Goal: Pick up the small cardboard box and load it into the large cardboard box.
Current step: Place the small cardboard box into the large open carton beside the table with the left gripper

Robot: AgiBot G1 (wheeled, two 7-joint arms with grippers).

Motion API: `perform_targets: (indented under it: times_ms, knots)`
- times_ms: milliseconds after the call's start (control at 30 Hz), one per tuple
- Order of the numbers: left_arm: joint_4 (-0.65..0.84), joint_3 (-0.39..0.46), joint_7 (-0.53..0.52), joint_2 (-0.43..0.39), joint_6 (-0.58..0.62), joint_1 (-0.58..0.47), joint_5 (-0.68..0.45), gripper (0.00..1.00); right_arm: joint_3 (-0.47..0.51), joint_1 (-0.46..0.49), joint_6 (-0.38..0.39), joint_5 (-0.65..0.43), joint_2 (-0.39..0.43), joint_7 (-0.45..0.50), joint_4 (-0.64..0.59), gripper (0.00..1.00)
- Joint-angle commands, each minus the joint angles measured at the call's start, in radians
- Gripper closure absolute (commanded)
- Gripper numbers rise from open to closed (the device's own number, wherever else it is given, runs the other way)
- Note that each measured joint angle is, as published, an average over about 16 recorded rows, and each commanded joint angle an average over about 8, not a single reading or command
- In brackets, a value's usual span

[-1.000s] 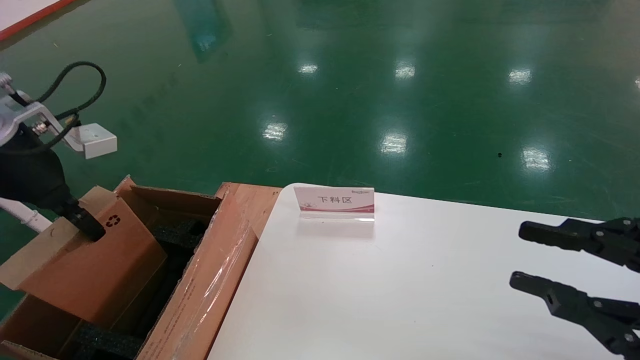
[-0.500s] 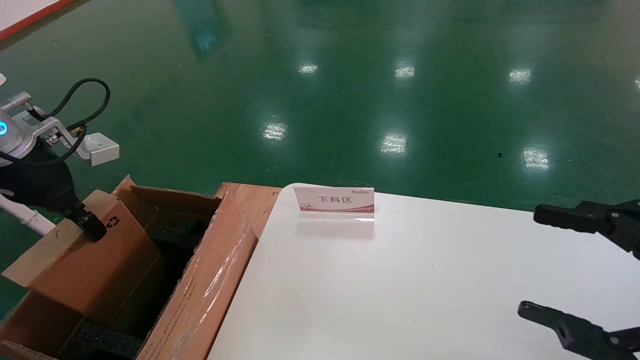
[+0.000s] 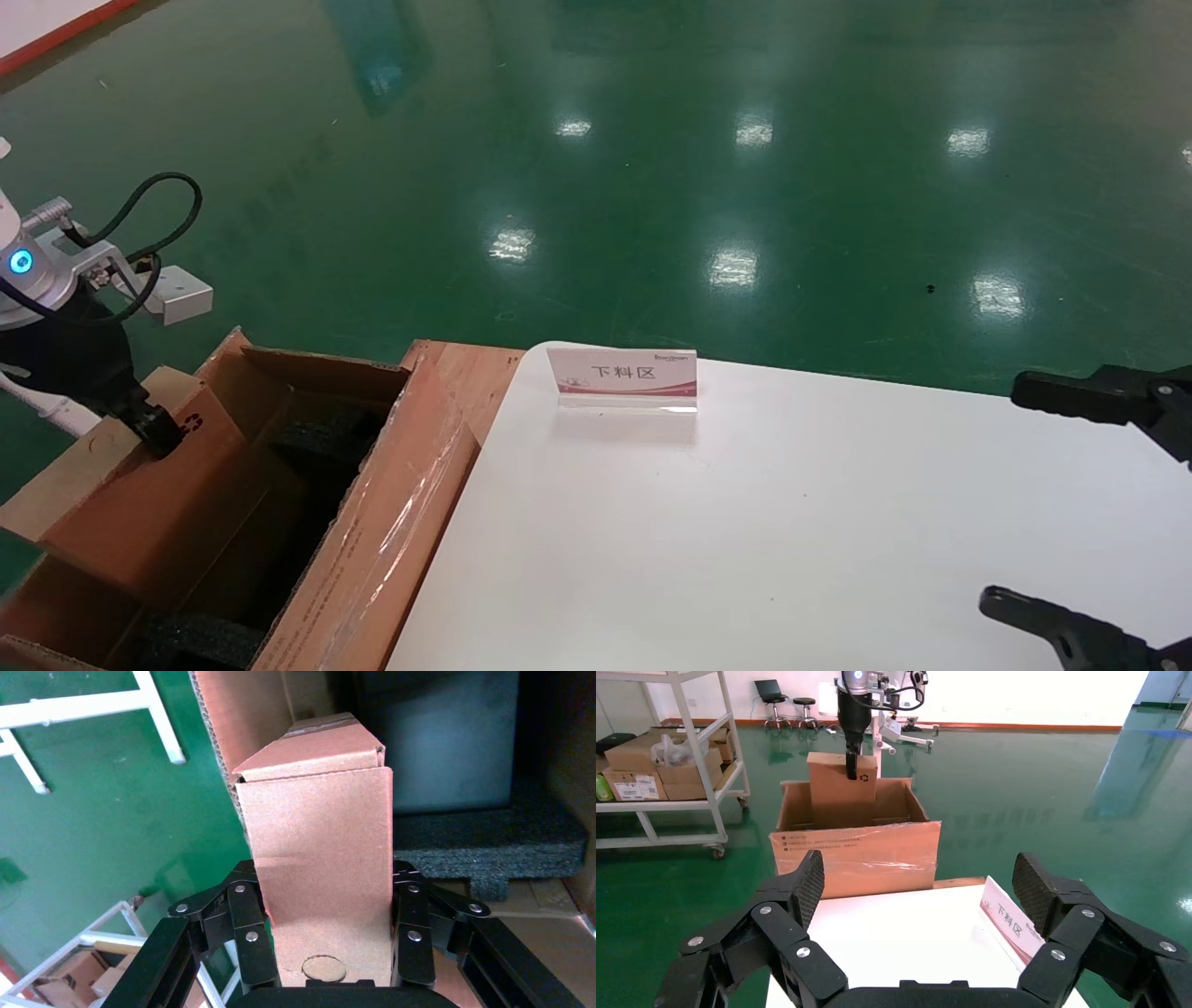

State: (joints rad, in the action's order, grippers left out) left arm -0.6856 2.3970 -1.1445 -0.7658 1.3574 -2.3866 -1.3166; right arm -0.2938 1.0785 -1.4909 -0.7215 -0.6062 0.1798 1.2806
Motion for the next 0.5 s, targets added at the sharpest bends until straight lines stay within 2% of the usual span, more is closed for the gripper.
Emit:
perform_targets:
  times_ms: [33,500]
  knots:
    - [0.019,0.001,0.006,-0.004,-0.005,0.015,0.0,1.0,0.0,0.0,0.0,0.0,0.0,0.0,0.0,0.0]
    - [0.128,-0.007,0.028,-0.037,-0.053,0.094,0.012,1.0,-0.001,0.0,0.0,0.001,0.0,0.0,0.0,0.0]
